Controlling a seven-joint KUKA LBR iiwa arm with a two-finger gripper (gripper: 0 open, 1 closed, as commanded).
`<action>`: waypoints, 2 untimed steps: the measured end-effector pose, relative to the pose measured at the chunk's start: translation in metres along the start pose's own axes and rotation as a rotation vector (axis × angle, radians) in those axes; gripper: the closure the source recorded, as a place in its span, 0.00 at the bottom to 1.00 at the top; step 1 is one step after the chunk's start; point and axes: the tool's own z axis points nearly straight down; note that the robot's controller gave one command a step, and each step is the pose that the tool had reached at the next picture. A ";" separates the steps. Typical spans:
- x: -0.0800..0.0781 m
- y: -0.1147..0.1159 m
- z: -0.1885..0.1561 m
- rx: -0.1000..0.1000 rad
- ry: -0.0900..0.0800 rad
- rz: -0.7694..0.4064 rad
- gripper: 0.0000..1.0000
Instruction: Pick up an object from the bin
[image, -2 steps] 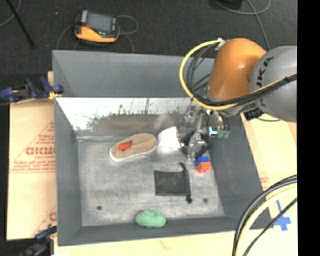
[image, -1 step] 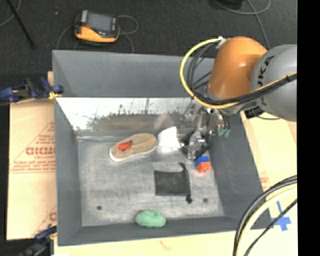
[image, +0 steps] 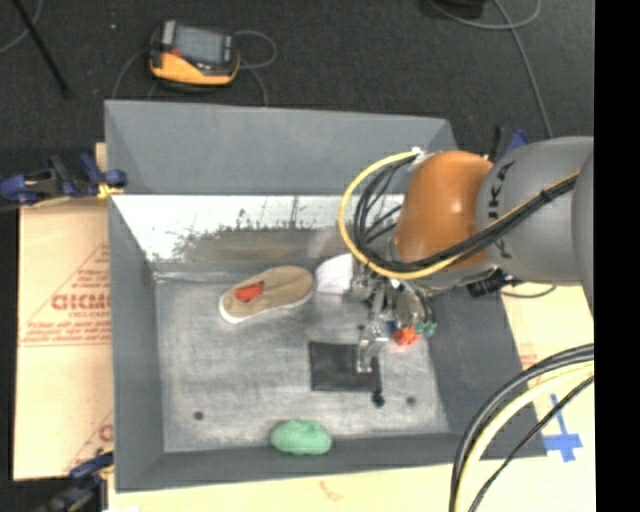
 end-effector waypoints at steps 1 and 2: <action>0.025 0.004 0.042 -0.001 0.001 0.036 0.00; 0.022 0.000 0.006 0.001 0.005 0.225 0.00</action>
Offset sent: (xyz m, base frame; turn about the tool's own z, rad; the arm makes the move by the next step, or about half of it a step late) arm -0.0212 0.0007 0.0024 0.2369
